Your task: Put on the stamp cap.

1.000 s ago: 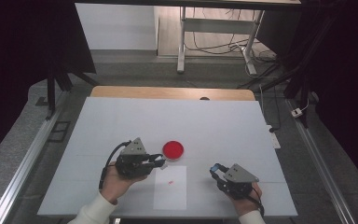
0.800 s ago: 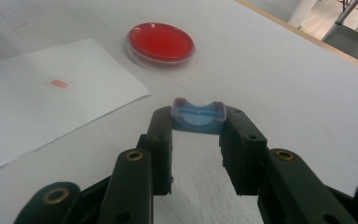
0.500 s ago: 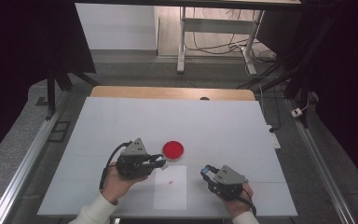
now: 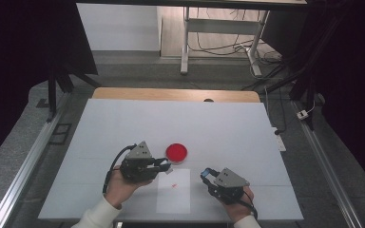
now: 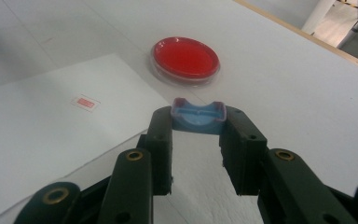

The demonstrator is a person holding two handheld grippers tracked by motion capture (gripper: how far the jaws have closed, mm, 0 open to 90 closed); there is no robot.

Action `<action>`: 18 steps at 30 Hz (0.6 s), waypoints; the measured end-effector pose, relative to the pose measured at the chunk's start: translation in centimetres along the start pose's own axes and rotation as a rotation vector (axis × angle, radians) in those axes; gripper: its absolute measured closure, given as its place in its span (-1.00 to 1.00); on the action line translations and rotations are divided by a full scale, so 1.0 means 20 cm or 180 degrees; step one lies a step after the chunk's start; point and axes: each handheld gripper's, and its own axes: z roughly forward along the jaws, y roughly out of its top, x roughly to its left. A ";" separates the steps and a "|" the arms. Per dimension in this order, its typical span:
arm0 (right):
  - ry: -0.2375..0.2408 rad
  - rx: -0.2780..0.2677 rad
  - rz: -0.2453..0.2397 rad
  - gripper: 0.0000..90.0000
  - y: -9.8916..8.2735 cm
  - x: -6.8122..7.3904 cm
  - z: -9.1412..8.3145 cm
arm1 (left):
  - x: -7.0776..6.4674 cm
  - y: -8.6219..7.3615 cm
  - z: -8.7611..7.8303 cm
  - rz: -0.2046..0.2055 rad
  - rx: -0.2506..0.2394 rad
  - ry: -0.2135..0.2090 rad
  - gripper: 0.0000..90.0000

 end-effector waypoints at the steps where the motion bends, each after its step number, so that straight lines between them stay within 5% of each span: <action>1: -0.0012 0.0013 -0.0007 0.44 0.00 0.01 0.00 | 0.00 0.00 0.00 0.0003 0.0001 -0.0002 0.67; 18: 0.0108 -0.0015 -0.0087 0.44 0.04 0.09 0.07 | 0.00 0.00 0.00 -0.0001 -0.0019 -0.0013 0.67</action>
